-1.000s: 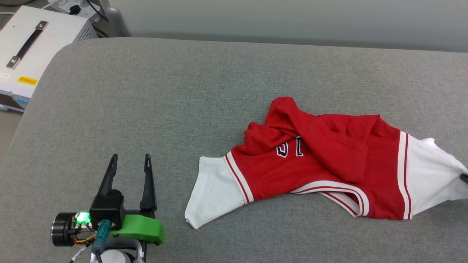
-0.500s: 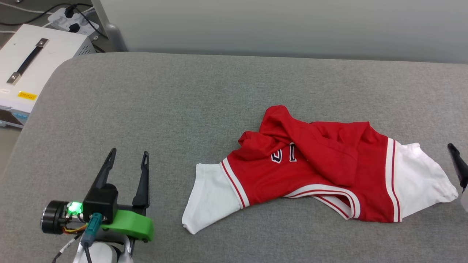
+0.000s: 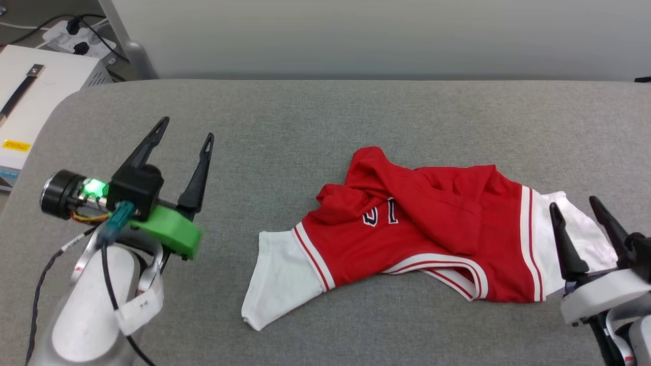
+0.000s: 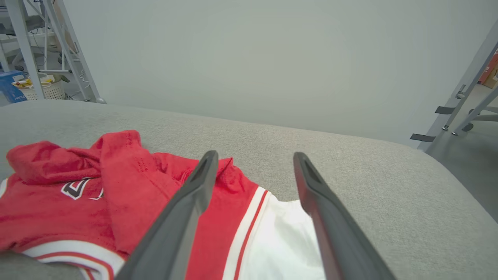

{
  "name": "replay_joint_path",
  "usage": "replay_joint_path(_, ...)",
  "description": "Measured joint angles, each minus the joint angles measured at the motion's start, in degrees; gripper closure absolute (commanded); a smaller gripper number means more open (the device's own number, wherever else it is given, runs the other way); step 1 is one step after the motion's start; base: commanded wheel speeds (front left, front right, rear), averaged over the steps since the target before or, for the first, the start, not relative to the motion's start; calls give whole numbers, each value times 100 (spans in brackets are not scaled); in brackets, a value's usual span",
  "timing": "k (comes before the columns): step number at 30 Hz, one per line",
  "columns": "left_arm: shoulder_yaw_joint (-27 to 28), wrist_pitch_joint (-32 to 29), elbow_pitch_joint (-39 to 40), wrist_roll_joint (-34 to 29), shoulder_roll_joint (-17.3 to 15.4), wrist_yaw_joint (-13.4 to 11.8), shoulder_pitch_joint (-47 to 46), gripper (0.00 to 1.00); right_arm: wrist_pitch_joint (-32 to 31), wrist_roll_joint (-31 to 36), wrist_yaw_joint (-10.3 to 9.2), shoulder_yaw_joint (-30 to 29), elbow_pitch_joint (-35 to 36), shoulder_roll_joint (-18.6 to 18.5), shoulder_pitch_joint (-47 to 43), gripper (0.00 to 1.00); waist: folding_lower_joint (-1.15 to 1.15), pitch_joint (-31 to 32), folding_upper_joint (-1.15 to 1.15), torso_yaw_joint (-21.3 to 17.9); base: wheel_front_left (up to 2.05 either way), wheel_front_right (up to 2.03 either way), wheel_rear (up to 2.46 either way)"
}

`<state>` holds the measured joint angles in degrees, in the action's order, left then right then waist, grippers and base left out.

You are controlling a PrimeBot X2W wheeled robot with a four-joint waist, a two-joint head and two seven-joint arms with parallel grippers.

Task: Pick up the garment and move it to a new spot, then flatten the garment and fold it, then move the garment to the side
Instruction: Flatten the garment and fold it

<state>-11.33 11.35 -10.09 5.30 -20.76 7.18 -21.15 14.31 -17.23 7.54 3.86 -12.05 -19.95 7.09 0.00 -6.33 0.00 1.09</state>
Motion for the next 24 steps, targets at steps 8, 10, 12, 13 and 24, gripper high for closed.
replay_joint_path(8, -1987, -2087, -309, 2227, -906, 14, -1180, 0, -350, 298, 0, -121, 676, 354, -395, 0, 0, -82, 0, -80, 0, 0, 0)
replay_joint_path(10, -2434, -2686, -323, 2797, -1115, 14, -1480, 0, -403, 304, 0, -129, 762, 375, -407, 0, 0, -113, 0, -110, 0, 0, 0)
replay_joint_path(12, -2837, -3259, -348, 3339, -1246, 14, -1683, 0, -425, 344, 0, -127, 813, 380, -411, 0, 0, -142, 0, -136, 0, 0, 0)
replay_joint_path(13, -3060, -3541, -346, 3604, -1310, 14, -1769, 0, -438, 347, 0, -127, 838, 385, -411, 0, 0, -160, 0, -151, 0, 0, 0)
replay_joint_path(24, -4729, -4900, -787, 5000, -1540, 14, -2380, 0, -472, 349, 0, 1, 822, 424, -333, 0, 0, -424, 0, -305, 0, 0, 0)
